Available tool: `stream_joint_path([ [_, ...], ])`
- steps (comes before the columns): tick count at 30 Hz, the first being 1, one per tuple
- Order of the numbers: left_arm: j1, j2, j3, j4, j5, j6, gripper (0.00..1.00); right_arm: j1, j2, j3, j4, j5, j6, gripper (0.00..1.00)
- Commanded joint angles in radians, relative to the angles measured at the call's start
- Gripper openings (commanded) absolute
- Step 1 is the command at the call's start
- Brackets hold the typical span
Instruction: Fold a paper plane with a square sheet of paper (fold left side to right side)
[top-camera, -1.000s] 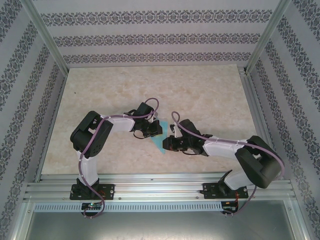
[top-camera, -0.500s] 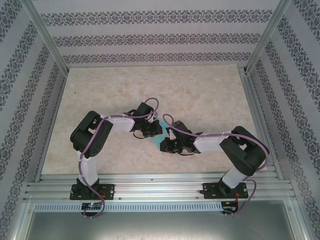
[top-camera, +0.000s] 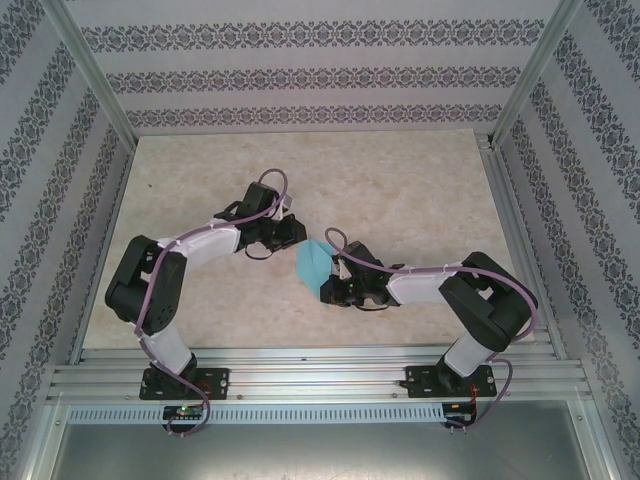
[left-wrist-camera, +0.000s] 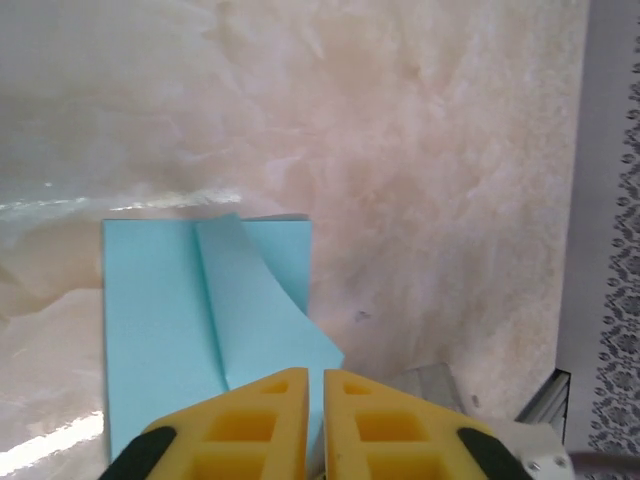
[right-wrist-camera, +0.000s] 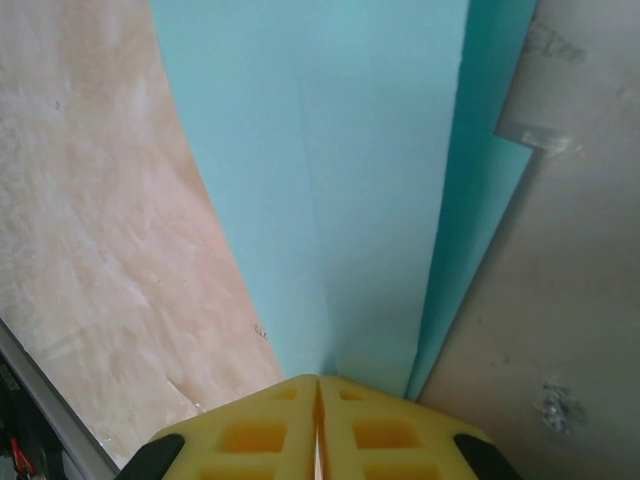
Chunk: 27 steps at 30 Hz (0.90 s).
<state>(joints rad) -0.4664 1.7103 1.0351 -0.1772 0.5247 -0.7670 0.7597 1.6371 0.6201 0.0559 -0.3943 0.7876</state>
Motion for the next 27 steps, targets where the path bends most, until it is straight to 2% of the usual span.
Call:
stream_joint_path([
  [1, -0.039, -0.018, -0.079, 0.090, 0.048, -0.012, 0.08, 0.020, 0.063, -0.030, -0.156, 0.049, -0.008, 0.10],
  [5, -0.101, 0.016, -0.148, 0.237, 0.076, -0.095, 0.04, 0.022, 0.065, -0.028, -0.161, 0.049, -0.011, 0.09],
  [9, -0.152, 0.058, -0.156, 0.290, 0.064, -0.126, 0.03, 0.023, 0.065, -0.021, -0.174, 0.056, -0.016, 0.09],
  [18, -0.185, 0.112, -0.155, 0.295, 0.019, -0.156, 0.03, 0.027, 0.068, -0.005, -0.197, 0.067, -0.026, 0.09],
  [27, -0.211, 0.188, -0.140, 0.349, 0.021, -0.187, 0.03, 0.030, 0.072, 0.001, -0.214, 0.075, -0.029, 0.09],
])
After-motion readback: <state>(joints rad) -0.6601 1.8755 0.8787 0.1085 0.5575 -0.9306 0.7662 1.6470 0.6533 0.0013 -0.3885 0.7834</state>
